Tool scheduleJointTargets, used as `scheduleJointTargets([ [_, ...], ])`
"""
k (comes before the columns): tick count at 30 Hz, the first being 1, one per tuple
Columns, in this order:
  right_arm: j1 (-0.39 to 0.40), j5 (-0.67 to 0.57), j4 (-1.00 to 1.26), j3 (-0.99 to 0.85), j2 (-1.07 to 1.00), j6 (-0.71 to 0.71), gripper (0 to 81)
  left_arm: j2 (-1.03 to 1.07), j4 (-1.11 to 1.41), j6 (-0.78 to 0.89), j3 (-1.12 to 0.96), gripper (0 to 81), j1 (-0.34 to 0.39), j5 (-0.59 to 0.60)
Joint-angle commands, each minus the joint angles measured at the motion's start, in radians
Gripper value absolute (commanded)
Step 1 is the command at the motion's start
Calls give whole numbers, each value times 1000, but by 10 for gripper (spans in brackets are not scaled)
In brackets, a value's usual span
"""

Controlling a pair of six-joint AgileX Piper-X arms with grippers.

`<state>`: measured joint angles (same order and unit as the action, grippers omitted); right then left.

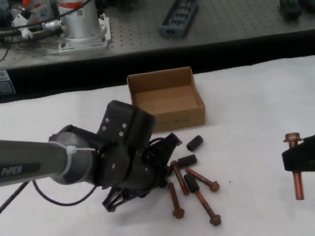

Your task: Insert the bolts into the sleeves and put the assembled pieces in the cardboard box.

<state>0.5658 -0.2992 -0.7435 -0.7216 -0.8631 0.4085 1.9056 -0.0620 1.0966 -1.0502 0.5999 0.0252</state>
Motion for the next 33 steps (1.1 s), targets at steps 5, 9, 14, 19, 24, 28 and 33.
scheduleJointTargets([
  [5,-7,-2,16,-24,13,-42,28,46,-133,-5,15,6,2,66],
  [9,-7,13,16,-30,13,-60,28,41,-138,-23,15,6,-4,177],
  [14,-7,13,6,-30,13,-96,28,-28,-201,-271,15,6,-11,229],
  [19,-7,13,6,-30,13,-96,28,-162,-343,-610,15,6,-33,261],
  [24,-7,13,17,-30,0,-96,28,-313,-463,-836,30,6,-59,314],
  [28,-4,-27,51,-30,-46,-84,28,-460,-439,-931,86,6,-78,377],
  [33,-4,-109,177,-30,-130,5,28,-633,-313,-994,211,6,-118,589],
])
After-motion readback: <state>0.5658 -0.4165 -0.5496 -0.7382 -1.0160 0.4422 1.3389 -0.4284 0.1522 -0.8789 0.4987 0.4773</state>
